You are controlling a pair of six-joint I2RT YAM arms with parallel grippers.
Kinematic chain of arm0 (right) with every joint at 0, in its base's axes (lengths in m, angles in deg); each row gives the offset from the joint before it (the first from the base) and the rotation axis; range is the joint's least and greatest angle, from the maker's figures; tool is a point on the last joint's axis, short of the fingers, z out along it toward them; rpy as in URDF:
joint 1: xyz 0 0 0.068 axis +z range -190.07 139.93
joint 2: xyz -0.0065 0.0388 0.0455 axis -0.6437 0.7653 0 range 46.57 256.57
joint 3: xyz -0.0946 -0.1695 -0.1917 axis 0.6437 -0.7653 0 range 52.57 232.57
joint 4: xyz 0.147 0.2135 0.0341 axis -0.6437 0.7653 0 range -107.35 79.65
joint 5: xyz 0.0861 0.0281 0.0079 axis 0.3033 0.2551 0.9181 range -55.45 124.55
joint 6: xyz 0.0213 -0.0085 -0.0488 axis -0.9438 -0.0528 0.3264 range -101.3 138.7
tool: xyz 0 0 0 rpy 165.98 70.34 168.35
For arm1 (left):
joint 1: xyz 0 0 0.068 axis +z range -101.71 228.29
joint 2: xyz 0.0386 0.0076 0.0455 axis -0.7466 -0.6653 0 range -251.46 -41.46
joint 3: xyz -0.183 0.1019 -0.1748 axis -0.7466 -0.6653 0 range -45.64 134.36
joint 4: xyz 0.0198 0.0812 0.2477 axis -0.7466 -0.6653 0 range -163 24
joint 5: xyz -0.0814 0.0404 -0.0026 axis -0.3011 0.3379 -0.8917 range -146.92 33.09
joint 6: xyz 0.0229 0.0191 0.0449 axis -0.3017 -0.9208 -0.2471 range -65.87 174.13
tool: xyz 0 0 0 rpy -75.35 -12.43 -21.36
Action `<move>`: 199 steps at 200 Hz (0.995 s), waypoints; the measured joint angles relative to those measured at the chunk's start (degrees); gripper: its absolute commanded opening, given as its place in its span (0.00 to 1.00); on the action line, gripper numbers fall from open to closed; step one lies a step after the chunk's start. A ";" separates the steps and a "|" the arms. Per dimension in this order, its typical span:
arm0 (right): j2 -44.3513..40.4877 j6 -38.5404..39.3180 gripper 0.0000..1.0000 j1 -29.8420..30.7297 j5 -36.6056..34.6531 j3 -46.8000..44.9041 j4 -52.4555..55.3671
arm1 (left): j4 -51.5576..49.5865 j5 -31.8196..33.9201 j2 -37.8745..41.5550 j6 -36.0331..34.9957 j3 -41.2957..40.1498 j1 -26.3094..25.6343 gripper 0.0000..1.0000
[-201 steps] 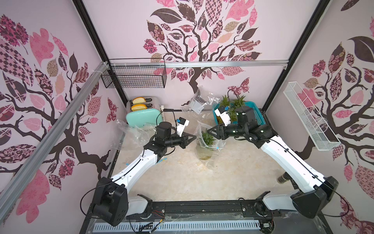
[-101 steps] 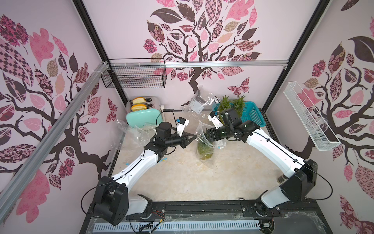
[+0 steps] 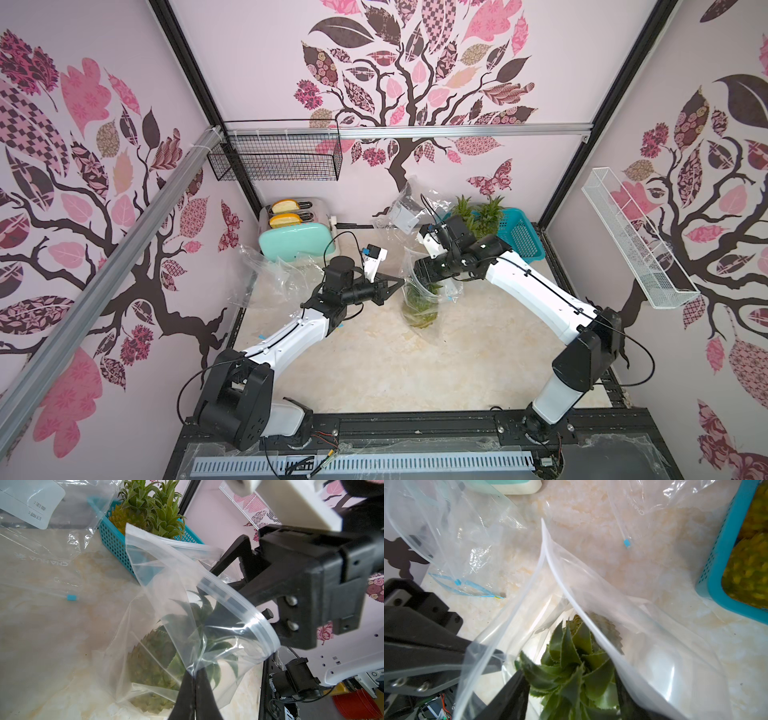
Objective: Open the zip-top bag and take out the pineapple
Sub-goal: Pick up the pineapple from the zipper food storage bag.
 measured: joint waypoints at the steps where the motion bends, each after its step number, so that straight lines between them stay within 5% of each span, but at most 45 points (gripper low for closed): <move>1: 0.04 0.00 0.66 0.02 -0.02 0.00 0.07 | 0.07 0.02 0.00 0.04 -0.02 0.00 0.00; 135: 0.52 -0.33 0.62 1.46 -1.57 -2.71 -0.81 | 2.91 1.49 -0.39 1.09 -1.18 0.00 0.00; 146: 0.55 -0.37 0.55 1.44 -1.55 -3.56 -1.55 | 2.91 1.49 -0.50 1.09 -1.18 0.00 0.00; 173: 0.57 -0.72 0.11 1.53 -0.85 -4.87 -3.89 | 2.89 1.51 -0.50 1.09 -1.18 0.00 0.00; 187: -0.04 -0.87 0.03 1.70 -1.29 -5.84 -5.90 | 2.91 1.51 -0.50 1.07 -1.18 0.00 0.00; 199: -0.55 -1.14 0.00 1.62 -1.38 -6.60 -6.93 | 2.80 1.51 -0.52 1.07 -1.18 0.00 0.10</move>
